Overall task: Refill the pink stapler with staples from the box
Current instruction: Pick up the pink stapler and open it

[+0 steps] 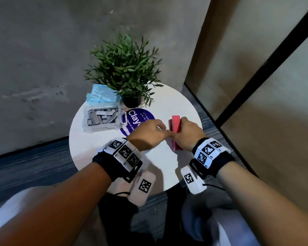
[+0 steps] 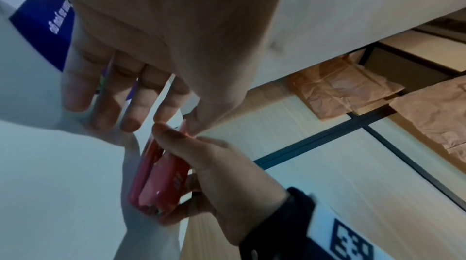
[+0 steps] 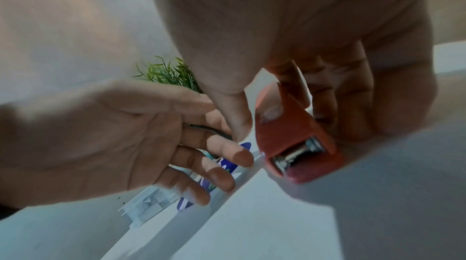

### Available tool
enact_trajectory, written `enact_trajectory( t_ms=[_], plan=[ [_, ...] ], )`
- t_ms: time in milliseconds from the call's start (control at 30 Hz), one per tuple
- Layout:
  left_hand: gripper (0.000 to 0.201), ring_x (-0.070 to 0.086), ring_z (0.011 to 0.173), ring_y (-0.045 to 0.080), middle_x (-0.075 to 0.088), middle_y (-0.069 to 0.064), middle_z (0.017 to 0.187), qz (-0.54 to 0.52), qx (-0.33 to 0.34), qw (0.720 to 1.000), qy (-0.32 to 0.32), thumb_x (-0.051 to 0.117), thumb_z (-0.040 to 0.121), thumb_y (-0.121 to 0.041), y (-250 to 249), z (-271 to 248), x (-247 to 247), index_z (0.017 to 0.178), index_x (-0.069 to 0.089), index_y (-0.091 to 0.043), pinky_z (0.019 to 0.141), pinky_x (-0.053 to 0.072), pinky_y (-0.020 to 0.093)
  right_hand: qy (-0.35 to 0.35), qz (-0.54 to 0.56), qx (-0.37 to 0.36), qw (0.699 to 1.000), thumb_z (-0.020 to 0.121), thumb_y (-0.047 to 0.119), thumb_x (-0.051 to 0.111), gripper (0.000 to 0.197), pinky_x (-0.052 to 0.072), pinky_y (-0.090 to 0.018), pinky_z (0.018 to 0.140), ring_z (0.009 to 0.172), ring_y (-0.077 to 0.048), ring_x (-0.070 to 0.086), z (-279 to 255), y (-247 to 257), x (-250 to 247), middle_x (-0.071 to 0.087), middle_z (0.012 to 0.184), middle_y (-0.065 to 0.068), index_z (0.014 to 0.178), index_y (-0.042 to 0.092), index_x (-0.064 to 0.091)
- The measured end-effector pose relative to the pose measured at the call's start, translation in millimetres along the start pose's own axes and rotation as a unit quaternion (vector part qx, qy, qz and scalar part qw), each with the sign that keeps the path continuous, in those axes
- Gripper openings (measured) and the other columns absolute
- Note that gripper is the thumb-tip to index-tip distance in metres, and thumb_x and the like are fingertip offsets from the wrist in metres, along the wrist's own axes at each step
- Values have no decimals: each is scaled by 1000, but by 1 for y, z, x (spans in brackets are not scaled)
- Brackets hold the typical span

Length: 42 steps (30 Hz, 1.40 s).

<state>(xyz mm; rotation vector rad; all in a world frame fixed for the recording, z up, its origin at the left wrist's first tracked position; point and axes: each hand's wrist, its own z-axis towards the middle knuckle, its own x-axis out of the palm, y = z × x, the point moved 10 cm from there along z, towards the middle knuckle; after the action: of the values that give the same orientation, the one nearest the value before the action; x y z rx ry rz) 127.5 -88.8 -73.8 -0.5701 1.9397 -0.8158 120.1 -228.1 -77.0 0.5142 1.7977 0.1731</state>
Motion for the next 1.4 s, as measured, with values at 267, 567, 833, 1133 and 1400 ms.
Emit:
enact_trajectory(
  t_ms=[267, 567, 833, 1133, 1400],
  plan=[
    [66, 65, 108, 33, 67, 16, 119, -78, -36, 996, 1, 48, 78, -46, 4, 8, 9, 137, 50, -15, 95, 51, 50, -23, 56, -8, 998, 84, 51, 63, 48, 44, -35, 74, 94, -36, 62, 4, 1, 2, 66, 104, -15, 108, 11, 52],
    [39, 70, 76, 27, 66, 13, 102, -172, -21, 985, 2, 46, 99, -30, 6, 10, 9, 136, 40, -20, 85, 57, 52, -6, 95, -38, 995, 82, 41, 65, 38, 45, -35, 72, 89, -31, 61, -6, 16, 0, 65, 97, -9, 105, 14, 54],
    [42, 68, 96, 35, 65, 14, 110, -176, 49, 982, -53, 45, 87, -39, 1, 5, -4, 127, 35, -45, 87, 53, 58, -35, 118, -100, 987, 90, 35, 55, 24, 41, -33, 69, 84, -31, 59, -18, 41, -22, 64, 92, -9, 100, 14, 50],
    [25, 74, 75, 29, 69, 16, 91, -109, 84, 990, -17, 33, 104, -21, -13, -5, -2, 124, 43, -31, 68, 62, 48, -52, 121, -111, 985, 93, 30, 58, 26, 36, -28, 70, 84, -26, 58, -21, 41, -25, 61, 92, -2, 113, 15, 50],
    [22, 72, 82, 35, 67, 17, 94, -132, 70, 988, -27, 29, 103, -28, -7, -6, -3, 117, 46, -29, 67, 61, 51, -56, 106, -115, 986, 92, 31, 56, 26, 47, -37, 75, 87, -31, 61, -22, 44, -19, 65, 97, -9, 110, 14, 49]
  ],
)
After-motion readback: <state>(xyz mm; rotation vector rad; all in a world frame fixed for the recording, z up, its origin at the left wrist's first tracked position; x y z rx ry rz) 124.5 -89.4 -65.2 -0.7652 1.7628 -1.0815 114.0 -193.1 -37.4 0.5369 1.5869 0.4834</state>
